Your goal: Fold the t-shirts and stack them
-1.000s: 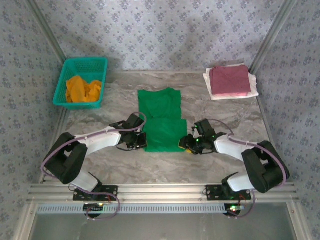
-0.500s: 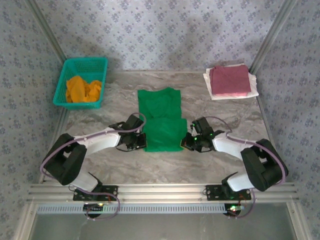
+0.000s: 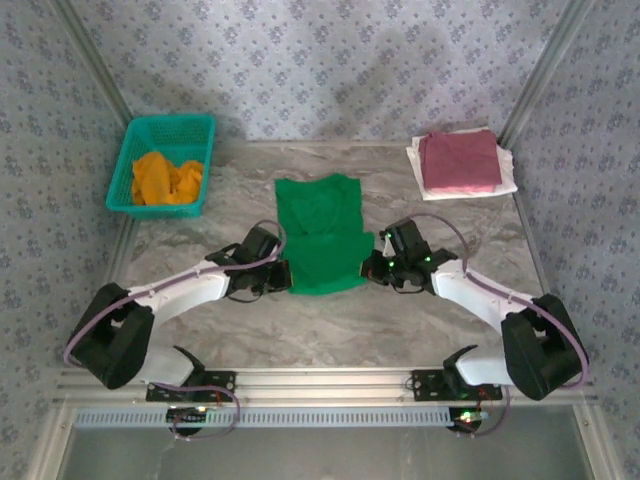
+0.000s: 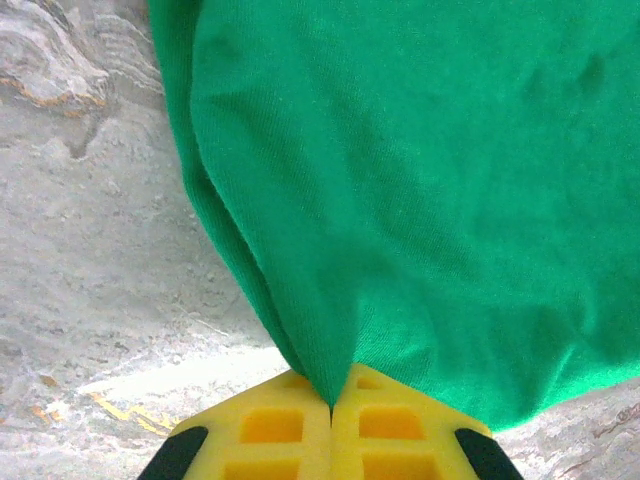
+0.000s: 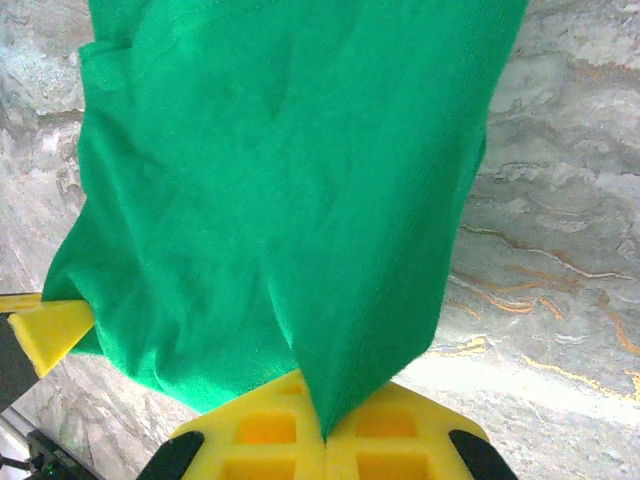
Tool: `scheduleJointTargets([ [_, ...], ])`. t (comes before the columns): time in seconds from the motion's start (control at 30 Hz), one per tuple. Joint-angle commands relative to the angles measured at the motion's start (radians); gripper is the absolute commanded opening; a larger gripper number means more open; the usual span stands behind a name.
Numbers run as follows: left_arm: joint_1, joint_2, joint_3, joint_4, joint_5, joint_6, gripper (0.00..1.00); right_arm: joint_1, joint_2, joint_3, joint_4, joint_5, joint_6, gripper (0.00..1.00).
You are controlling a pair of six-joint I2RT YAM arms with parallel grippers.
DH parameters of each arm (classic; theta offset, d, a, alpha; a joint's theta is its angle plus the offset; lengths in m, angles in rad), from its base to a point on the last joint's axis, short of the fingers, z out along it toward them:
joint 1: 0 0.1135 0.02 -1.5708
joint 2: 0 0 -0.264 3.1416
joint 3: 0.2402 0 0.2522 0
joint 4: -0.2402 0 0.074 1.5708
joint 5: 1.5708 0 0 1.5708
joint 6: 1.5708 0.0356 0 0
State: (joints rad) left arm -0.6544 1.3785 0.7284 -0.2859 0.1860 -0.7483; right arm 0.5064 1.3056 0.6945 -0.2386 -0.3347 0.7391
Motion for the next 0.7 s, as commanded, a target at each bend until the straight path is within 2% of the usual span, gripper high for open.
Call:
scheduleJointTargets([
  [0.0,0.002,-0.046,-0.023,0.032,-0.010,0.012,0.00,0.022,-0.031,-0.016,-0.036,0.023,-0.007,0.00],
  [0.13,-0.037,-0.122,-0.133,0.066,-0.024,-0.039,0.00,0.095,-0.109,-0.110,-0.042,0.058,0.031,0.00],
  [0.27,-0.114,-0.250,-0.229,0.038,-0.050,-0.098,0.00,0.196,-0.197,-0.213,-0.054,0.091,0.111,0.00],
  [0.37,-0.161,-0.351,-0.268,0.002,-0.058,-0.145,0.00,0.245,-0.248,-0.223,-0.094,0.118,0.144,0.00],
  [0.53,-0.154,-0.438,-0.203,-0.089,-0.112,-0.112,0.00,0.239,-0.245,-0.104,-0.186,0.138,0.081,0.00],
  [0.67,-0.077,-0.344,-0.082,-0.069,-0.020,-0.039,0.00,0.164,-0.182,0.004,-0.206,0.083,0.033,0.00],
])
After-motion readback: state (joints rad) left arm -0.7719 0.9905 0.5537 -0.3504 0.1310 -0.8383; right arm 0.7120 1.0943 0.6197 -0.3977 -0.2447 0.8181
